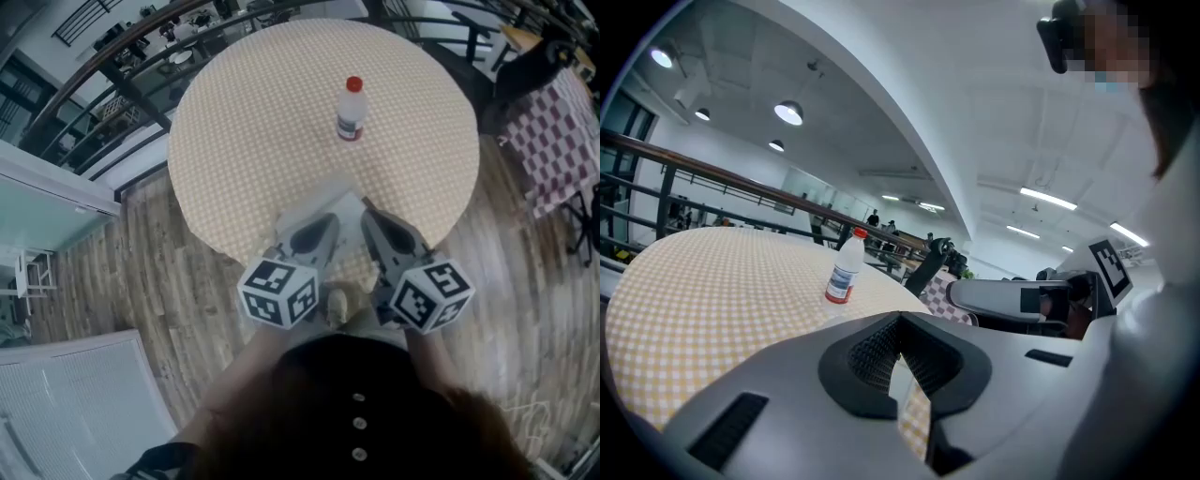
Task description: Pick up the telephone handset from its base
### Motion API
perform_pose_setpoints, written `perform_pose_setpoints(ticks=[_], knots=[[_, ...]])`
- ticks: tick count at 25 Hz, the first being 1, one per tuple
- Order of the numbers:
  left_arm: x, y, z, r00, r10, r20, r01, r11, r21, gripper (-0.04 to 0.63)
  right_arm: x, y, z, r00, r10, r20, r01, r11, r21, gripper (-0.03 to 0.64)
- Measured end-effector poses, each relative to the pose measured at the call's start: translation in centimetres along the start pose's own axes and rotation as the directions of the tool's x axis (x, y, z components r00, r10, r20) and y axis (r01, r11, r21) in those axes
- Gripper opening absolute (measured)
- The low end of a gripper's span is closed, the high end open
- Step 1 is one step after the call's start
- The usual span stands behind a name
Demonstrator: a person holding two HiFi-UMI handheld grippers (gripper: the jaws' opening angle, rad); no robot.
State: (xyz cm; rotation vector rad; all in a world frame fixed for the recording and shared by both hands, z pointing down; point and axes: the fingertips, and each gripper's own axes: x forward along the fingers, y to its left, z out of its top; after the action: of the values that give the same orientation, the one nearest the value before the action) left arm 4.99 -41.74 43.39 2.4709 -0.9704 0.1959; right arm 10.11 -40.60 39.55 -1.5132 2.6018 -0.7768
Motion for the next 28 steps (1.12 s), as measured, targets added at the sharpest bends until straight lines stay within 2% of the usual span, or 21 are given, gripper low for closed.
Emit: perform_pose_setpoints(ticks=[9, 16, 22, 28], knots=[[1.4, 0.5, 0.0, 1.000, 0.028, -0.011, -0.028, 0.999, 0.027, 0.008, 1.5, -1.5, 0.6, 1.000, -0.005, -0.020, 0.005, 1.000, -0.020, 0.011], [1.3, 1.5, 0.2, 0.998, 0.055, -0.020, -0.054, 0.998, 0.040, 0.008, 2.3, -1.5, -0.4, 0.999, -0.007, -0.049, 0.007, 1.000, 0.002, 0.011], [0.6, 2.1, -0.2, 0.998, 0.049, -0.036, -0.047, 0.998, 0.034, 0.008, 2.8, -1.0, -1.2, 0.999, -0.014, -0.051, 0.015, 1.000, 0.023, 0.011], [-0.2, 2.3, 0.2, 0.998, 0.008, -0.068, -0.004, 0.998, 0.062, 0.008, 2.9, -0.5, -1.1, 0.998, -0.048, -0.034, 0.050, 0.998, 0.044, 0.011]])
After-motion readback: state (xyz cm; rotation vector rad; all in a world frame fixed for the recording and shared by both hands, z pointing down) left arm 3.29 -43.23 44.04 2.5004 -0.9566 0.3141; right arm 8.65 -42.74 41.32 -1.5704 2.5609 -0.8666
